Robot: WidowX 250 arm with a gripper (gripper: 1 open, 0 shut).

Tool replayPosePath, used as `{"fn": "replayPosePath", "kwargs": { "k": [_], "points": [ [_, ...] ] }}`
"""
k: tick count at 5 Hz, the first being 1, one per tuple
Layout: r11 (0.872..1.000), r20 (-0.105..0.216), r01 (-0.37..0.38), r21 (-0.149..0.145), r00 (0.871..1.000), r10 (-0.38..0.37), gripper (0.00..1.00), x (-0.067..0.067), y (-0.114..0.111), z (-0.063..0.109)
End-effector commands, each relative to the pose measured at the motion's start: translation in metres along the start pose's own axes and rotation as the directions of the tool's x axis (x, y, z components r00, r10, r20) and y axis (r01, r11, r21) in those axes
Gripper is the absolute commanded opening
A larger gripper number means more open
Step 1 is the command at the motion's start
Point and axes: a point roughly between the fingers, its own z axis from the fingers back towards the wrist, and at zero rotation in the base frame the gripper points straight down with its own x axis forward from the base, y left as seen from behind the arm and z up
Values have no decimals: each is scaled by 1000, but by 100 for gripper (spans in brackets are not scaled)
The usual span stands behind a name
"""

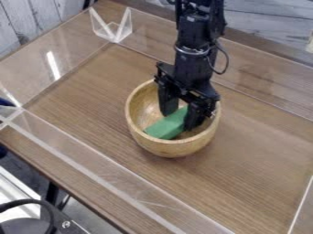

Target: Remove the green block from inside the brown bowl and put it on the table

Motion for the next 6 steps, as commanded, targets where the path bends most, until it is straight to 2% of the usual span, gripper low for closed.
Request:
{"fn": "replayPosePath", "kwargs": {
  "k": [1,3,6],
  "points": [
    [1000,75,3,7,997,-4,100,7,5,19],
    [1000,104,19,-2,994,-19,100,9,5,28],
    [999,119,43,-2,992,-42,100,11,5,33]
  ]
}}
